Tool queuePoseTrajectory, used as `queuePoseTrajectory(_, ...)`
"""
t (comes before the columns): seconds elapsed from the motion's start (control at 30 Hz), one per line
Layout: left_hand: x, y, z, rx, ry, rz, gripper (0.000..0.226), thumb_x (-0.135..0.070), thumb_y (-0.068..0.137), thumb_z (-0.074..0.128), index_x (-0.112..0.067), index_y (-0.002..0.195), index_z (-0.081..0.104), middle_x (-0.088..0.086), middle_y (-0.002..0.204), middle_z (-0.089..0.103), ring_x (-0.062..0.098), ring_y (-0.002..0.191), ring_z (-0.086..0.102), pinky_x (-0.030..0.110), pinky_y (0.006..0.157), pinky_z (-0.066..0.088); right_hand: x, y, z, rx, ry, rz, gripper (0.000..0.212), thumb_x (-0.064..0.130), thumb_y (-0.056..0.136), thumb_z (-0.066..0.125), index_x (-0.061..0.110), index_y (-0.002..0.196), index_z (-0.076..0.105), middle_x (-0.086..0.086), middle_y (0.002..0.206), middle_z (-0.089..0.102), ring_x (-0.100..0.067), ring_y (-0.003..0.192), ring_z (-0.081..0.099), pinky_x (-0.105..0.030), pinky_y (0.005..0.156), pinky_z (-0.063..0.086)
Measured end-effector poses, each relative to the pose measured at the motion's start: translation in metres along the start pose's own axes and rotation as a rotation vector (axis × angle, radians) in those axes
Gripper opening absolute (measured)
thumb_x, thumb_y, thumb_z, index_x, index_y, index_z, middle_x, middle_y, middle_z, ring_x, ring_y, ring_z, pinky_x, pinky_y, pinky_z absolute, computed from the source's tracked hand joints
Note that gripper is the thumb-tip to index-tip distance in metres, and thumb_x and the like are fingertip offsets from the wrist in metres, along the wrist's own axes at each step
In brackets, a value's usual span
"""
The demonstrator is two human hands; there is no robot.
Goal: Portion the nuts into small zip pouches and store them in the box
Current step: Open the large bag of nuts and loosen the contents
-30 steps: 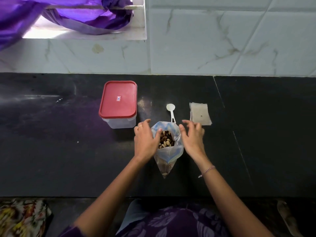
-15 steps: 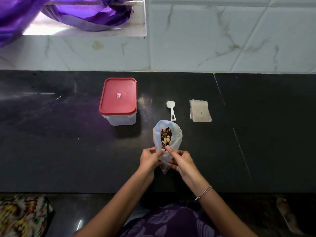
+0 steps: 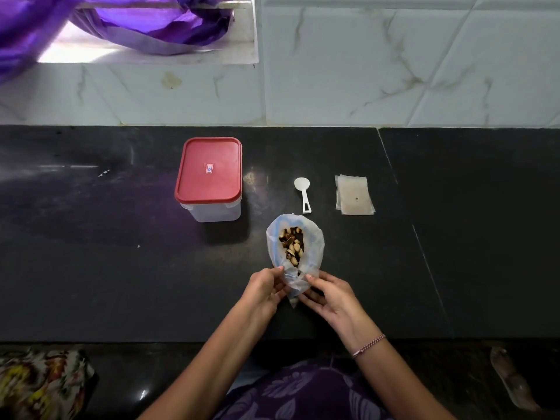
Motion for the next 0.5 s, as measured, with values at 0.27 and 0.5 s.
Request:
queuePoseTrajectory(0.27, -0.009, 0.002, 0.004, -0.034, -0.085, 0.007, 0.033, 0.006, 0.095, 0.030, 0.010, 0.122, 0.048, 0.020, 0.087, 0.055, 0.027, 0.075, 0.056, 0.036, 0.062, 0.049, 0.001, -0.001, 0.011, 0.017, 0.231, 0.006, 0.021, -0.011, 0.094, 0.041, -0.003, 0.105, 0.058, -0.021, 0.092, 0.063, -0.029, 0.081, 0.063, -0.046, 0.076, 0.052)
queuePoseTrajectory(0.5, -0.008, 0.002, 0.022, 0.031, -0.052, 0.017, 0.026, -0.017, 0.094, 0.043, 0.000, 0.106, 0.059, 0.019, 0.095, 0.064, 0.031, 0.085, 0.062, 0.046, 0.084, 0.053, 0.007, 0.005, 0.021, -0.028, 0.117, -0.043, 0.034, -0.008, 0.092, 0.032, -0.003, 0.117, 0.054, -0.023, 0.106, 0.062, -0.030, 0.086, 0.061, -0.040, 0.077, 0.051)
Point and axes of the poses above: each hand's wrist, its own y-axis towards the middle knuckle, its own z-axis out of the palm, x = y × z, the point moved 10 cm from there along y, towards the middle knuckle
